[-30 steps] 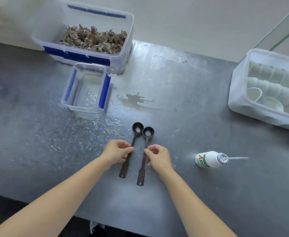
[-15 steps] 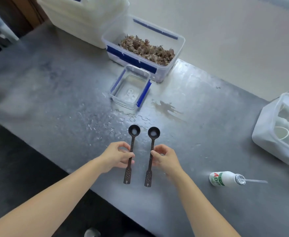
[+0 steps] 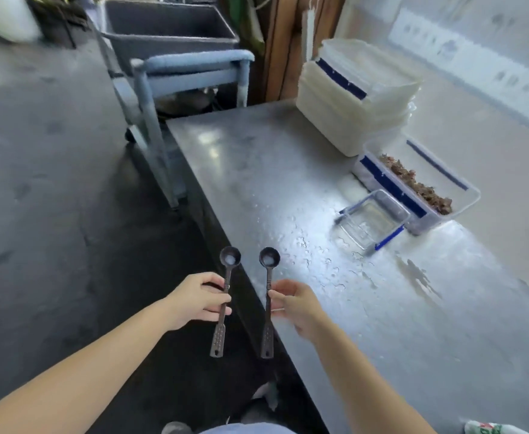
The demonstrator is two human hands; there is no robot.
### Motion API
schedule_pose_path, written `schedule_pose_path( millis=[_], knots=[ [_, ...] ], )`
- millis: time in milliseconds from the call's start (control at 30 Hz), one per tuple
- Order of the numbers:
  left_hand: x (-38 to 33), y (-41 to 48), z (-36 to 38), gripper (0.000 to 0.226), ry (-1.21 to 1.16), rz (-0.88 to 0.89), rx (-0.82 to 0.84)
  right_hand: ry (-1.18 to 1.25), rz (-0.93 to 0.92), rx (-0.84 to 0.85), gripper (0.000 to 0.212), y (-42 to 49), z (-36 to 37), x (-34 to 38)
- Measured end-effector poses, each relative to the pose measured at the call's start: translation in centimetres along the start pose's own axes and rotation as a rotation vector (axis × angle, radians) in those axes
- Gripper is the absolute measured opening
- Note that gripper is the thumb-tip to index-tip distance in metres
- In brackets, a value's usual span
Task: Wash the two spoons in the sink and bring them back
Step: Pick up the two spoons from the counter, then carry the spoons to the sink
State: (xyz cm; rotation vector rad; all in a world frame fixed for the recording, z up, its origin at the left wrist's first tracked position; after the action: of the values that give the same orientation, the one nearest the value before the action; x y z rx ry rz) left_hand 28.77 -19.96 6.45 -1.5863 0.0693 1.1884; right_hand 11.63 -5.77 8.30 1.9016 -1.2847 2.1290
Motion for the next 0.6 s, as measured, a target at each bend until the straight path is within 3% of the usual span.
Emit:
schedule_pose_path(
  millis=[367,600],
  knots=[
    [9.6,-15.3,-20.2,0.027,-0.299,0.073,-0.379,-0.236,-0.051,0.488,0.013,-3.6,26.9,2.9],
    [16.4,-24.8,-28.9,0.031,-0.510,0.118,-0.653,-0.398,-0.052,0.822,0.018,-7.0,42.4,2.4]
  ],
)
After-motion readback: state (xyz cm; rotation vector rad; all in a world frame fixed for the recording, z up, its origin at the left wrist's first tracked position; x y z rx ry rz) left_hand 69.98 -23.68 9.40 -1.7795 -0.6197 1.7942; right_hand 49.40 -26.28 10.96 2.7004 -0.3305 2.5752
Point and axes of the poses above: each hand's wrist, its own y-axis towards the middle knuckle, its own z-axis out of the palm, x = y × z, the point moved 6 cm from there along y, towards the middle knuckle, and after that the axes turned 3 degrees about -z, right-handed, at the moved point
